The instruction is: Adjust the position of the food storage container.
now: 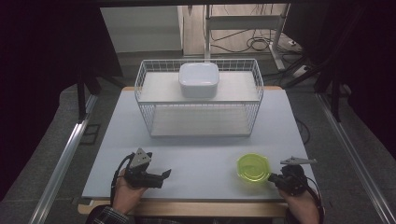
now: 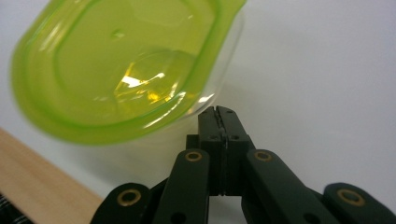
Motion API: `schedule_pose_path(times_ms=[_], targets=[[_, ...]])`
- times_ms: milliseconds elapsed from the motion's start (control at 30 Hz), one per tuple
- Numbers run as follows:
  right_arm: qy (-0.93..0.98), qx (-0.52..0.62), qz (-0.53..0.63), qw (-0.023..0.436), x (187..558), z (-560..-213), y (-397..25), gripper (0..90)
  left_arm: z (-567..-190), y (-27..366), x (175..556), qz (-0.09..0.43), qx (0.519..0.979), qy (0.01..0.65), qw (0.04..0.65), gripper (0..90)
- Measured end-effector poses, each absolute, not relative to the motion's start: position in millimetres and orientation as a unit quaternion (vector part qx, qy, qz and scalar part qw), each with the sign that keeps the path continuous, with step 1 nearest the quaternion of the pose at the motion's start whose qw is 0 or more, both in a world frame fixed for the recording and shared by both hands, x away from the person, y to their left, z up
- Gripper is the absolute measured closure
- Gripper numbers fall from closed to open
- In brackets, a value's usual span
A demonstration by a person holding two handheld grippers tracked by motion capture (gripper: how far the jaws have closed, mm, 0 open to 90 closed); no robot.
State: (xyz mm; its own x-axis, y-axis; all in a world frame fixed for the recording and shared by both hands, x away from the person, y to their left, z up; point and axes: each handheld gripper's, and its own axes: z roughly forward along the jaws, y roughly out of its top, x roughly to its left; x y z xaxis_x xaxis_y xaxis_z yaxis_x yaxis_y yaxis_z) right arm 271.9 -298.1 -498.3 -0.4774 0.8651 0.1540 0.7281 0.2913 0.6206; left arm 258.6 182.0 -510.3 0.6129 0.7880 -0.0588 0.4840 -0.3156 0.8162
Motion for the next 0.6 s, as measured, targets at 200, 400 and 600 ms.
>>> schedule_pose_path(times_ms=[200, 400, 600], targets=[[0.797, 0.505, 0.314, 0.105, 265.1, -500.2, -288.8, 89.7, -510.1, 181.4, 258.7, 0.180, 0.792, 0.401, 0.424, 2.9], [0.796, 0.506, 0.315, 0.105, 272.4, -500.5, -283.7, 89.7, -510.2, 180.7, 258.8, 0.180, 0.793, 0.399, 0.423, 2.9], [0.806, 0.491, 0.317, 0.097, 280.2, -502.7, -273.6, 89.7, -510.3, 180.2, 258.8, 0.180, 0.794, 0.399, 0.422, 2.9]])
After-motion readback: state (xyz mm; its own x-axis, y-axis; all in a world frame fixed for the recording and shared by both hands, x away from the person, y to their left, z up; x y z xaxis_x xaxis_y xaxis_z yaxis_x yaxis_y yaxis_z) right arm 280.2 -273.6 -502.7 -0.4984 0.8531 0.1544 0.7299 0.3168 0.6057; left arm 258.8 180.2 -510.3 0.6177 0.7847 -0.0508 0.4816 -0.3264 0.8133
